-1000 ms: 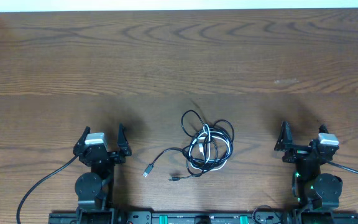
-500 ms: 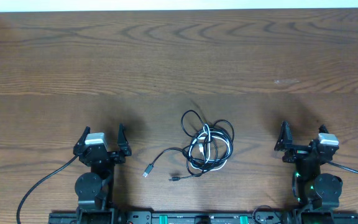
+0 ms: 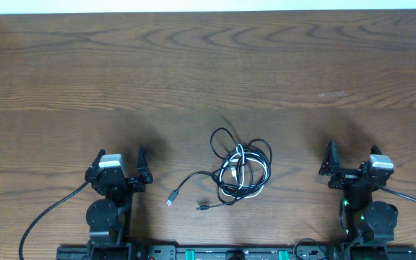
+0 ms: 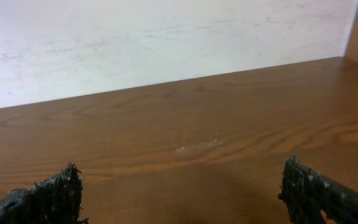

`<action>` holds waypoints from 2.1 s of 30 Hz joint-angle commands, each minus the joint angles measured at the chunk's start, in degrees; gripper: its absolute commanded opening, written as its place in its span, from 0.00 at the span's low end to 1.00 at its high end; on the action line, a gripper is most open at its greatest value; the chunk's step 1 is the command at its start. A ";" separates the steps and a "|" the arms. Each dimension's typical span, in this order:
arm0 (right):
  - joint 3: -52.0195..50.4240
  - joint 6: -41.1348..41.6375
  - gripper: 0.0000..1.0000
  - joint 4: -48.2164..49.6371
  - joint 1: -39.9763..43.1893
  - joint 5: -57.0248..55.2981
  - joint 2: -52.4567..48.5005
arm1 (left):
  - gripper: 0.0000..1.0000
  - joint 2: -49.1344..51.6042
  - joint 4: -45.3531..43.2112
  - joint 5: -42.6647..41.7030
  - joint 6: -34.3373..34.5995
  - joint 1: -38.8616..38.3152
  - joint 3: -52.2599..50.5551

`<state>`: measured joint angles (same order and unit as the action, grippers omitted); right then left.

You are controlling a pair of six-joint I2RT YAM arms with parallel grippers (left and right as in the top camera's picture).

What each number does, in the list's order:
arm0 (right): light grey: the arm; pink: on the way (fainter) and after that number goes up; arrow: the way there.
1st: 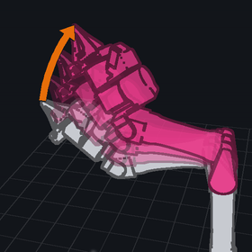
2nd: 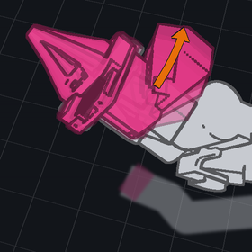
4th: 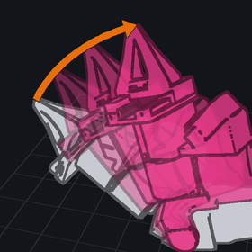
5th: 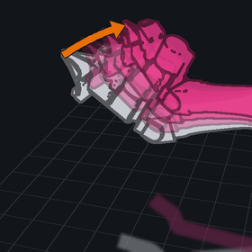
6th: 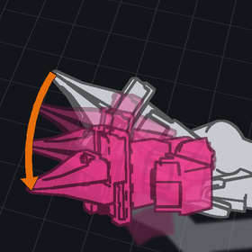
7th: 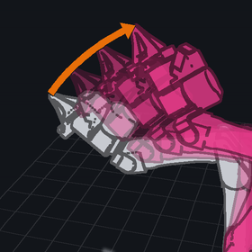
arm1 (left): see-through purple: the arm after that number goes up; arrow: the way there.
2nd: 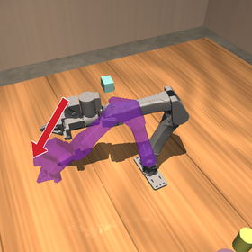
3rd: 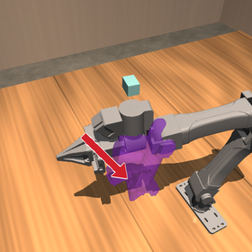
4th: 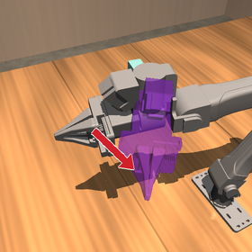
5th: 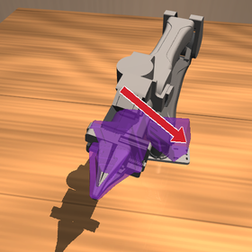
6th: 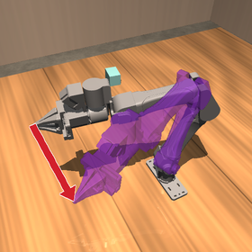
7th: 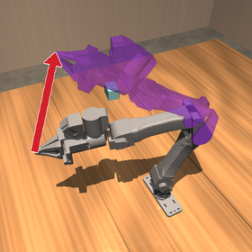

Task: Untangle cables
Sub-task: 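Raise the left arm and move the left gripper over the cable bundle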

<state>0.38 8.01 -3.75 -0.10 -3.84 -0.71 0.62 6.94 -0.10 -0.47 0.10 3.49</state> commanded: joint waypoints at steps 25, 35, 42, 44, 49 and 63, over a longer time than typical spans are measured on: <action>-0.07 -0.81 0.99 -0.31 0.55 0.35 0.37 | 0.90 33.20 18.53 0.48 1.79 -0.02 29.97; -0.07 -0.83 0.99 -0.31 0.55 0.35 0.37 | 0.91 43.30 32.81 0.50 1.77 -0.02 43.85; -0.07 -0.83 0.99 -0.31 0.55 0.35 0.37 | 0.91 48.54 37.11 -0.76 0.39 -0.02 51.34; -0.07 -0.81 0.99 -0.31 0.55 0.35 0.37 | 0.91 50.10 37.64 -0.79 0.26 -0.02 53.40; -0.07 -0.81 0.99 -0.31 0.55 0.35 0.37 | 0.91 54.88 40.68 -0.81 0.04 -0.02 58.86; -0.07 -0.81 0.99 -0.31 0.55 0.35 0.37 | 0.91 69.59 55.15 -0.81 -2.54 -0.02 71.23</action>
<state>0.38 8.01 -3.81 -0.10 -3.62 -0.71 68.64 61.17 -0.16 -1.91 0.10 73.32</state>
